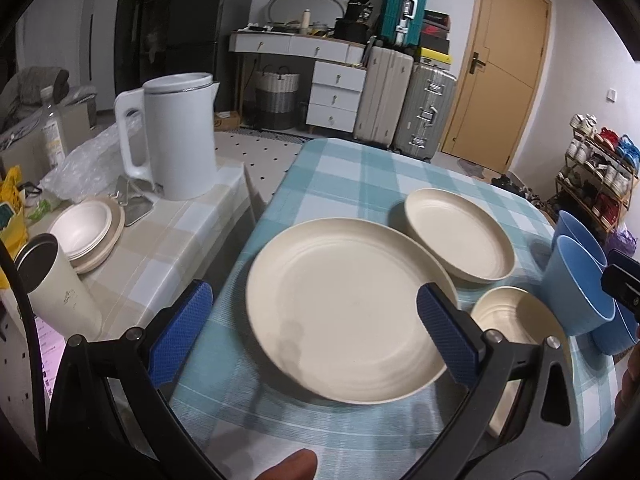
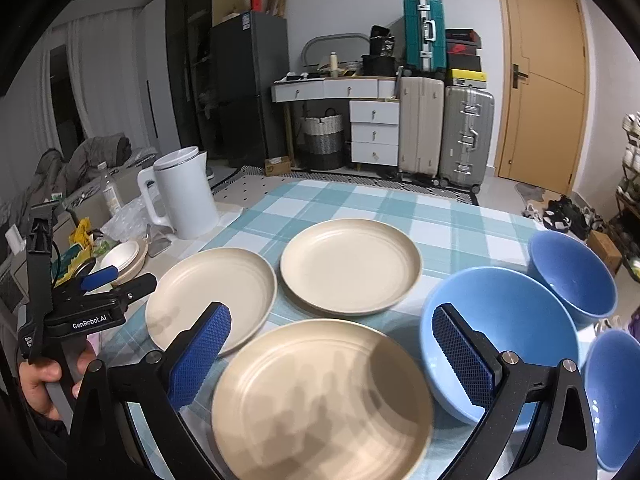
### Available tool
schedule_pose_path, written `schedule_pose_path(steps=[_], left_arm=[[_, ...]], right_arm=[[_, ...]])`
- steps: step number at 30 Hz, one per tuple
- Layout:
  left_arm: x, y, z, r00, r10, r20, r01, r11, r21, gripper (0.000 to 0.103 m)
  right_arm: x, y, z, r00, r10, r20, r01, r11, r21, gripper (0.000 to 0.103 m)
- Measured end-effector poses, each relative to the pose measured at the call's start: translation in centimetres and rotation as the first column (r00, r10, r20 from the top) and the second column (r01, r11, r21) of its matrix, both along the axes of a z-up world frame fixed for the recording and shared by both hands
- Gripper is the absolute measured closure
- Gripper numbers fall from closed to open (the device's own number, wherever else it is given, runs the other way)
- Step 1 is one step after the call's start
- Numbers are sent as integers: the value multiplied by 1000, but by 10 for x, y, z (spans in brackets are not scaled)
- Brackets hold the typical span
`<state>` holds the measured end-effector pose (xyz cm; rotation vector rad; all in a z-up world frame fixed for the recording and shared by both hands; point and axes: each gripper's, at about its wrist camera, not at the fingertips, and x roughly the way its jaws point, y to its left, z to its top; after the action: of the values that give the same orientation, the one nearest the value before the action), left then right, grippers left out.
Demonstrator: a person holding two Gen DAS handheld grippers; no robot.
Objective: Organize plates and bowls
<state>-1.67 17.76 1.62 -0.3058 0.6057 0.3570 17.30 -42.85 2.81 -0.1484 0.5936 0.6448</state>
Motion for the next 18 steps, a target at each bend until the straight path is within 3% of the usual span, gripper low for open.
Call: schedule_pose_path(steps=[18], left_arm=[[15,37,-45,994,53,-100,-58,997,-54,1]], right_arm=[[35,71,-36,986,120,-119,-125,991,-36,0]])
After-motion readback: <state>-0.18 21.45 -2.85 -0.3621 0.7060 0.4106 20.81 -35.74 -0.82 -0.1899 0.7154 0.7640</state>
